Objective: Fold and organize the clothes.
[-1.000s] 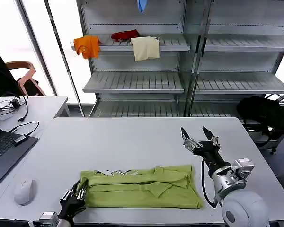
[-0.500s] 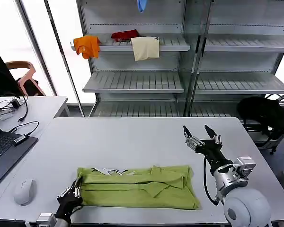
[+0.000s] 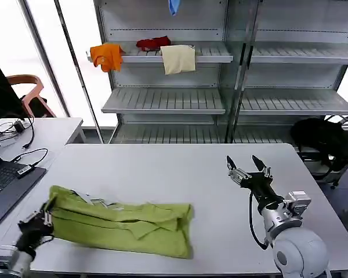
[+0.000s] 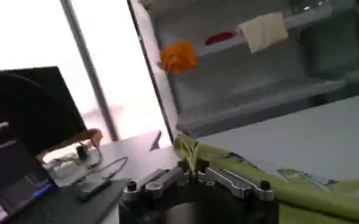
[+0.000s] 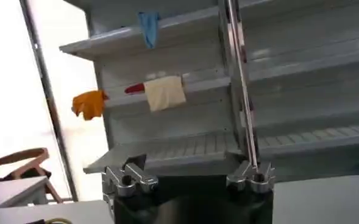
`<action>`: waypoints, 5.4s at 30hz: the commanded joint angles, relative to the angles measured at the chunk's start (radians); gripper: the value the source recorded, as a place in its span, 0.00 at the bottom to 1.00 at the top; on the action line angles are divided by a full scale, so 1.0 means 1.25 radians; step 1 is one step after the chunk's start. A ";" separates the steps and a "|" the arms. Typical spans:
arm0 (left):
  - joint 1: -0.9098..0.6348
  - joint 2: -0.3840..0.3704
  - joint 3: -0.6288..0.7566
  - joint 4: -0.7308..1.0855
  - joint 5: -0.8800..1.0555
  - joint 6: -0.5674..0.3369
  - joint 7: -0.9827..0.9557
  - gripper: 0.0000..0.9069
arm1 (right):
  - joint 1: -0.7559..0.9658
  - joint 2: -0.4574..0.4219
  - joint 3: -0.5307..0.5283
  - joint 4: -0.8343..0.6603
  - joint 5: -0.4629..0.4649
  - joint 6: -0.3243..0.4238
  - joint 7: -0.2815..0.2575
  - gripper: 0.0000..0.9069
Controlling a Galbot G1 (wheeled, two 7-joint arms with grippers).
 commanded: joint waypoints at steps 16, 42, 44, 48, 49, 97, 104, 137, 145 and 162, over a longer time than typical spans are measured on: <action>-0.067 -0.095 0.536 -0.173 0.054 0.126 -0.075 0.00 | -0.030 0.001 0.023 -0.038 -0.035 0.018 -0.022 1.00; -0.099 -0.058 0.660 -0.049 0.130 0.186 -0.080 0.18 | -0.017 0.016 0.022 -0.075 -0.071 0.020 -0.023 1.00; -0.096 -0.056 0.659 -0.052 0.142 0.192 -0.078 1.00 | -0.016 0.017 0.022 -0.078 -0.071 0.021 -0.023 1.00; -0.090 -0.057 0.662 -0.057 0.144 0.193 -0.075 1.00 | -0.013 0.017 0.022 -0.080 -0.071 0.021 -0.023 1.00; -0.088 -0.058 0.665 -0.063 0.139 0.192 -0.076 1.00 | -0.013 0.017 0.022 -0.080 -0.071 0.021 -0.023 1.00; -0.037 -0.027 0.250 0.053 -0.313 0.199 -0.069 0.09 | -0.006 0.007 0.013 -0.089 -0.090 0.018 -0.019 1.00; -0.035 -0.035 0.252 0.037 -0.387 0.223 -0.068 0.02 | -0.003 0.006 0.012 -0.093 -0.091 0.018 -0.019 1.00; -0.041 0.029 -0.001 0.042 -0.084 -0.012 0.048 0.00 | 0.001 0.004 0.015 -0.100 -0.103 0.027 -0.023 1.00; -0.116 0.128 -0.076 0.028 0.092 0.000 0.079 0.00 | -0.003 0.000 0.018 -0.105 -0.099 0.037 -0.030 1.00; -0.155 -0.022 0.397 0.112 0.637 -0.162 0.055 0.01 | -0.063 -0.017 0.070 -0.138 -0.060 0.085 -0.045 1.00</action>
